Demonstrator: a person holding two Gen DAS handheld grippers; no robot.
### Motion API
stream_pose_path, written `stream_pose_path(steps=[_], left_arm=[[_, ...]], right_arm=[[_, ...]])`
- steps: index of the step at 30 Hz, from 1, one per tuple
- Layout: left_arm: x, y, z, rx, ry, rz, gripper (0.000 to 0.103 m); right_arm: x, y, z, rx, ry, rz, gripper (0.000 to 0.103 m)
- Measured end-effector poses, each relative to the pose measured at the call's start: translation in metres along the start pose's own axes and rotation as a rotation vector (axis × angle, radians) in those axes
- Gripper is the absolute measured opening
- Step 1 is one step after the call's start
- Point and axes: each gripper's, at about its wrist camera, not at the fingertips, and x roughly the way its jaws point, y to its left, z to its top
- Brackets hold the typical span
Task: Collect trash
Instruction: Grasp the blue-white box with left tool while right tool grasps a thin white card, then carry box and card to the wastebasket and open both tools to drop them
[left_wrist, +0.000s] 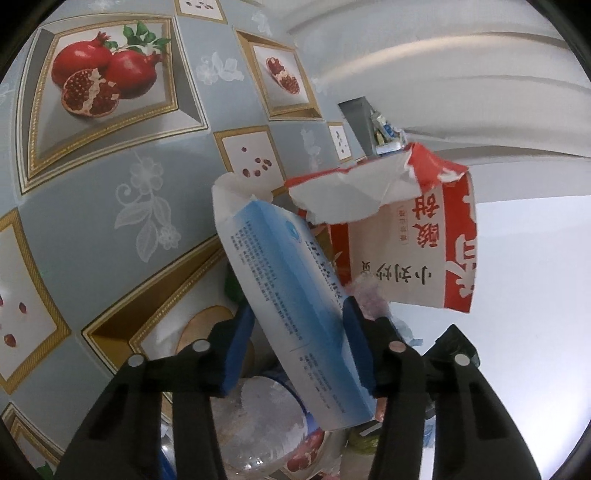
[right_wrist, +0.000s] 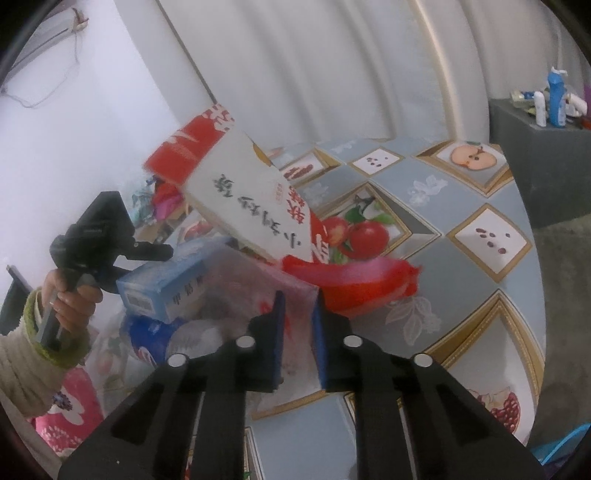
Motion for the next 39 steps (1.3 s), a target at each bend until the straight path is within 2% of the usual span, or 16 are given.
stream_pose_path(steps=[10,16,31,39], left_arm=[[-0.022,-0.007,-0.01,0.026,-0.061,-0.048,0.035],[-0.044,-0.019,-0.025,0.091,-0.127,-0.054,0.03],[-0.09,-0.077,-0.1,0.324,-0.259,-0.038,0.029],[-0.099,-0.114,-0.146,0.454,-0.291,-0.031,0.029]], right_arm=[[-0.016,0.02,0.007,-0.086,-0.052,-0.053,0.003],[-0.033,0.029,0.006,-0.104,-0.089,-0.083,0.001],[-0.105,0.053,-0.021,-0.078,-0.209,-0.15,0.0],[-0.169,0.052,-0.048,-0.018,-0.313,-0.186,0.0]])
